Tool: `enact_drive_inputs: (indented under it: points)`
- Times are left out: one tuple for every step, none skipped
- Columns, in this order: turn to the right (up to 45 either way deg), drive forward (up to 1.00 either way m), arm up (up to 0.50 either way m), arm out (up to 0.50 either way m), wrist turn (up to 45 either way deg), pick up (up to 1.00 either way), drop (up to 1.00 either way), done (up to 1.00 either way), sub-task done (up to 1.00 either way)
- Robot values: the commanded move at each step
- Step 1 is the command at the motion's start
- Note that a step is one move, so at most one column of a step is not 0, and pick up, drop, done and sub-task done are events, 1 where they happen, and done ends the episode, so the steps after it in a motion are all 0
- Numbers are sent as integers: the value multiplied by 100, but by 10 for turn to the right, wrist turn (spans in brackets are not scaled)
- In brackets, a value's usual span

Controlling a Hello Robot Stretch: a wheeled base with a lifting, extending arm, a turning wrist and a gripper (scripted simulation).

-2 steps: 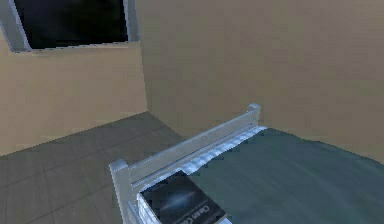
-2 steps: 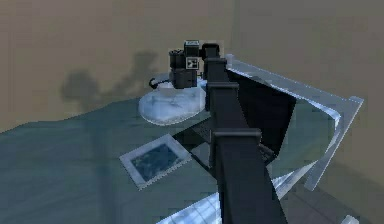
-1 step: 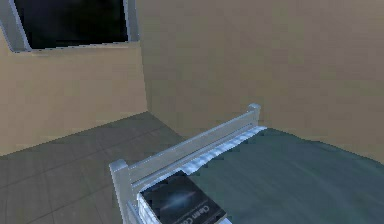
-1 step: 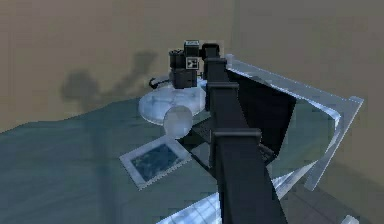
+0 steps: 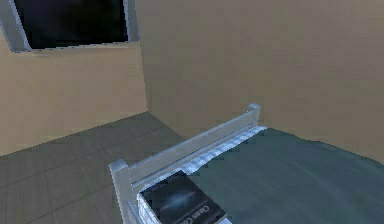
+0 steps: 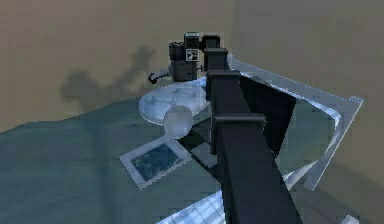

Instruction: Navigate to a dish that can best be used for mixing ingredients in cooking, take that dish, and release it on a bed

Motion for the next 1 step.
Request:
enact_drive_inputs:
  points:
    - [0,0,0,-8,0,0,0,0,0]
